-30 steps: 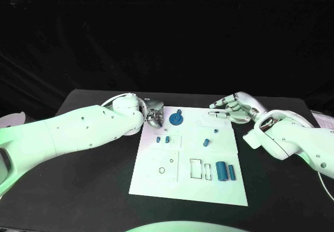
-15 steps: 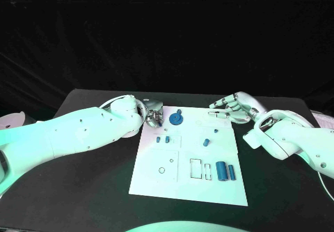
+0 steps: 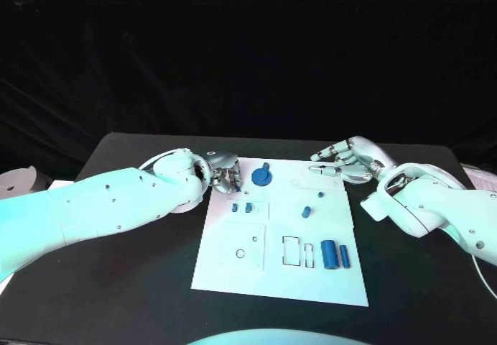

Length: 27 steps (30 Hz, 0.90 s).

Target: Assemble the parts on the task board

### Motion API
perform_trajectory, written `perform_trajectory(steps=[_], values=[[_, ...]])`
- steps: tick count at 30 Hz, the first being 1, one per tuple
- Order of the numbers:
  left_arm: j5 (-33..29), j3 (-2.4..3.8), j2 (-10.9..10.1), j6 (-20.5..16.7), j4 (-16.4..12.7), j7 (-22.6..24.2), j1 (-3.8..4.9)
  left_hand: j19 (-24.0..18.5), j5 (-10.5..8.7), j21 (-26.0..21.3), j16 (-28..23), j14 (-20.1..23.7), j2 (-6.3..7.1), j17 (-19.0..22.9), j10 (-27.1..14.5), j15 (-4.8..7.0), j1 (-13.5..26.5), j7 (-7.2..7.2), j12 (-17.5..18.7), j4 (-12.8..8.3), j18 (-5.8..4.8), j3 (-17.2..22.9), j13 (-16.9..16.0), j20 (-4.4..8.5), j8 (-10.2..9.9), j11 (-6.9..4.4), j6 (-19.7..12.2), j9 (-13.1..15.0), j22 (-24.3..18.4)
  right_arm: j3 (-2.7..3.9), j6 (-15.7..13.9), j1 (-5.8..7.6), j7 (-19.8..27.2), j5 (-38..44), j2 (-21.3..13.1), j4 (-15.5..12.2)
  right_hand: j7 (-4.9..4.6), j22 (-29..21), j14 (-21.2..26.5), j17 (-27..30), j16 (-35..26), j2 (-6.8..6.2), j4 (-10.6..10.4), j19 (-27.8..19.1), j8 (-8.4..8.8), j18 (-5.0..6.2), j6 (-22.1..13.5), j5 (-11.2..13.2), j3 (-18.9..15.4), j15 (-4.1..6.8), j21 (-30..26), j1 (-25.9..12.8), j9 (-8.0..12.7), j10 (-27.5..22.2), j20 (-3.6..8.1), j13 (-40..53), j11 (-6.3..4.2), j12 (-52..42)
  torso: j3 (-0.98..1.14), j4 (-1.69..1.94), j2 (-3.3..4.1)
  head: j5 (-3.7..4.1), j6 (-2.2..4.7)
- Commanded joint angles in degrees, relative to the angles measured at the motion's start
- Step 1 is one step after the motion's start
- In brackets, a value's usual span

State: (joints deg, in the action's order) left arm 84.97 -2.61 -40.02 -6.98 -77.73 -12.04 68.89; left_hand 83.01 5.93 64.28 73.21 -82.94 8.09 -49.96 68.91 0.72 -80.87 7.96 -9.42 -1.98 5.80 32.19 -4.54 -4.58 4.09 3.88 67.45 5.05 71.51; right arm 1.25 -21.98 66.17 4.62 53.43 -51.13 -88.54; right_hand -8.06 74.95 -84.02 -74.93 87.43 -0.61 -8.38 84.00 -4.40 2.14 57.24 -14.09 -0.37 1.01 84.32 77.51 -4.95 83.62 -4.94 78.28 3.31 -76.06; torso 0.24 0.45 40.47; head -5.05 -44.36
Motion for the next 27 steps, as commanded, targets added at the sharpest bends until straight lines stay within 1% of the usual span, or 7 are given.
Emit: perform_trajectory(steps=[1, 4, 5, 15, 19, 24, 27], values=[[-2.84, 0.08, -0.57, -2.74, -0.84, 2.01, -0.21, 0.29, 0.15, 0.23, -0.25, 0.0, 0.36, 0.08, 0.51, 0.35, 0.23, 0.04, 0.35, 0.06, -0.41, 0.26, -0.05, -0.02, 0.2, 0.03, 0.48, -0.11, 0.09, 0.0, 0.21, -0.02, 0.63, 0.04, 0.01, -0.02, 0.0, 3.83, -5.02, -10.94, -0.14, 0.52, 0.07, 0.89, 0.03, 0.34, 0.32, -0.16, -0.34, 0.26, -0.32, -0.26, -0.09, 0.24, 0.27, 2.84, -0.31, 0.28, -0.02, -0.02, 0.05, 0.03, 0.07], [-3.23, 0.14, -1.03, -3.78, -1.19, 2.35, -0.32, 0.29, 0.15, 0.25, -0.23, -0.01, 0.37, 0.05, 0.52, 0.36, 0.25, 0.03, 0.37, 0.06, -0.42, 0.27, -0.05, -0.02, 0.2, 0.03, 0.48, -0.11, 0.1, 0.0, 0.2, -0.03, 0.67, 0.02, 0.0, 0.01, -0.01, 3.81, -5.01, -10.92, -0.15, 0.53, 0.02, 0.88, 0.03, 0.34, 0.32, -0.14, -0.38, 0.26, -0.33, -0.34, -0.09, 0.24, 0.27, 2.84, -0.31, 0.28, -0.06, 0.03, 0.02, 0.12, 0.03], [-3.32, 0.15, -1.16, -4.04, -1.27, 2.41, -0.34, 0.3, 0.15, 0.27, -0.21, -0.03, 0.39, 0.0, 0.53, 0.36, 0.28, 0.03, 0.39, 0.07, -0.42, 0.29, -0.05, -0.02, 0.19, 0.02, 0.49, -0.11, 0.12, 0.0, 0.19, -0.03, 0.68, 0.02, 0.0, 0.02, -0.01, 3.81, -5.01, -10.92, -0.15, 0.53, 0.02, 0.88, 0.03, 0.34, 0.32, -0.14, -0.38, 0.26, -0.33, -0.34, -0.09, 0.24, 0.27, 2.84, -0.31, 0.28, 0.0, 0.01, -0.01, 0.07, 0.03], [-3.97, 0.3, -1.91, -5.48, -1.88, 2.47, -0.42, 0.31, 0.14, 0.29, -0.18, -0.06, 0.51, 0.0, 0.57, 0.37, 0.42, 0.02, 0.47, 0.09, -0.42, 0.33, -0.05, -0.01, 0.16, 0.02, 0.5, -0.13, 0.14, 0.0, 0.2, -0.03, 0.73, 0.01, 0.06, 0.1, -0.01, 3.83, -5.01, -10.93, -0.15, 0.55, -0.03, 0.89, 0.03, 0.34, 0.33, -0.12, -0.42, 0.26, -0.32, -0.43, -0.09, 0.23, 0.27, 2.82, -0.3, 0.3, 0.0, -0.07, 0.01, 0.04, 0.01], [-4.63, 0.51, -2.34, -5.72, -2.22, 2.39, -0.43, 0.31, 0.13, 0.25, -0.17, -0.09, 0.6, 0.01, 0.62, 0.38, 0.56, 0.01, 0.54, 0.14, -0.41, 0.36, -0.05, -0.01, 0.14, 0.01, 0.52, -0.14, 0.13, 0.0, 0.21, -0.04, 0.74, 0.01, 0.06, 0.12, -0.01, 3.83, -5.01, -10.93, -0.15, 0.55, -0.03, 0.89, 0.03, 0.34, 0.33, -0.12, -0.42, 0.26, -0.32, -0.43, -0.09, 0.23, 0.27, 2.82, -0.3, 0.3, 0.02, -0.01, 0.03, 0.02, 0.02], [-5.09, 0.66, -2.69, -4.51, -2.42, 1.98, -0.42, 0.28, 0.06, 0.13, -0.11, -0.14, 1.05, 0.0, 0.62, 0.36, 1.01, 0.02, 0.84, 0.21, -0.4, 0.31, -0.03, -0.01, 0.01, 0.03, 0.43, -0.22, 0.09, 0.0, 0.24, -0.04, 0.7, -0.01, 0.01, 0.08, -0.01, 3.83, -5.01, -10.93, -0.15, 0.55, -0.03, 0.89, 0.03, 0.34, 0.33, -0.12, -0.42, 0.26, -0.32, -0.43, -0.09, 0.23, 0.27, 2.82, -0.3, 0.3, 0.1, 0.01, -0.02, -0.09, -0.06], [-5.21, 0.68, -2.77, -3.38, -2.5, 1.48, -0.42, 0.13, -0.03, -0.28, 0.32, -0.25, 2.13, -0.97, 0.2, 0.16, 1.92, 0.22, 1.49, 0.41, -0.36, -0.2, 0.08, -0.11, -0.36, 0.25, -0.21, -0.46, -0.13, 0.0, 0.28, -0.04, 0.67, -0.01, -0.01, 0.07, -0.01, 3.83, -5.01, -10.93, -0.15, 0.55, -0.03, 0.89, 0.03, 0.34, 0.33, -0.12, -0.42, 0.26, -0.32, -0.43, -0.09, 0.23, 0.27, 2.82, -0.3, 0.3, 0.04, -0.06, -0.01, -0.08, -0.04]])
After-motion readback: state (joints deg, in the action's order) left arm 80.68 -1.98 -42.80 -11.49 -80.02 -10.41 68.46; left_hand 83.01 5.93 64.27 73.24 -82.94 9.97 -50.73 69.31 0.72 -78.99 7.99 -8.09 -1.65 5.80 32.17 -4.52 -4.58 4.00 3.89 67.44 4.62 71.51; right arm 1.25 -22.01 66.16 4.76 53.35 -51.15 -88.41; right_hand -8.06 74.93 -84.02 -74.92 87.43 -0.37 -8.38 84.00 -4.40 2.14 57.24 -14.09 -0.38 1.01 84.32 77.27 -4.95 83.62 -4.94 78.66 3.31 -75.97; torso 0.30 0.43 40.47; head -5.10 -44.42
